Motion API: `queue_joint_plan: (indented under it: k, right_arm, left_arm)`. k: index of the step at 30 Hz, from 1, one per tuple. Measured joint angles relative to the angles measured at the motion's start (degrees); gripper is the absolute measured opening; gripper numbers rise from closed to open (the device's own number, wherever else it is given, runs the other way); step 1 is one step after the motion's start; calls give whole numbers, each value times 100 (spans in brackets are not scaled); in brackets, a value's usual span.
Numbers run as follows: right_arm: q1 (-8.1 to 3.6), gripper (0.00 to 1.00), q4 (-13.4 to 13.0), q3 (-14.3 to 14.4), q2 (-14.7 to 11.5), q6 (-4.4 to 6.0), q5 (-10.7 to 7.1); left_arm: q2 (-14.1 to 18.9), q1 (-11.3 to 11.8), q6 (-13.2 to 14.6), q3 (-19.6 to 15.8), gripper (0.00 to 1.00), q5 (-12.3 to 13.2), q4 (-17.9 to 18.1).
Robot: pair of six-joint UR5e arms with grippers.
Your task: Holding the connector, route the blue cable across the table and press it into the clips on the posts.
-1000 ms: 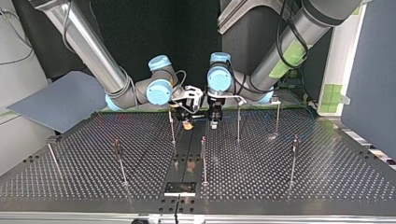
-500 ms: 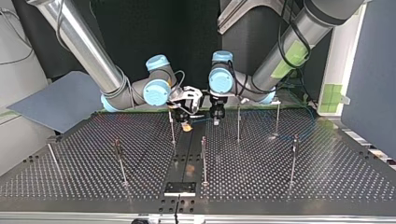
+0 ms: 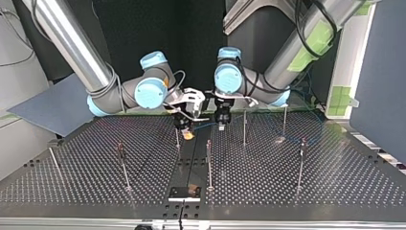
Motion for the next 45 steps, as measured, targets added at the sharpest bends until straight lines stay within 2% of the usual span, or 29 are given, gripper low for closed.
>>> queue_joint_plan:
  k: [9,25,30,36,41,45]
  right_arm:
    - [-31,0,9,182,-324,21,0]
    - [4,0,70,271,-1209,16,-1]
    - [19,0,130,281,-1343,13,-1]
    - [40,0,149,283,-1407,18,-1]
    - [15,0,141,283,-1404,39,-8]
    - [-7,0,124,279,-1387,49,-103]
  left_arm:
    - [519,-30,5,-1,0,-14,-253]
    - [1365,-35,33,-1,0,-14,-479]
    - [1610,-13,33,0,0,-89,-598]
    - [1662,11,33,-2,0,-249,-633]
    - [1649,64,16,1,0,-67,-413]
    - [1610,137,16,40,0,109,-240]
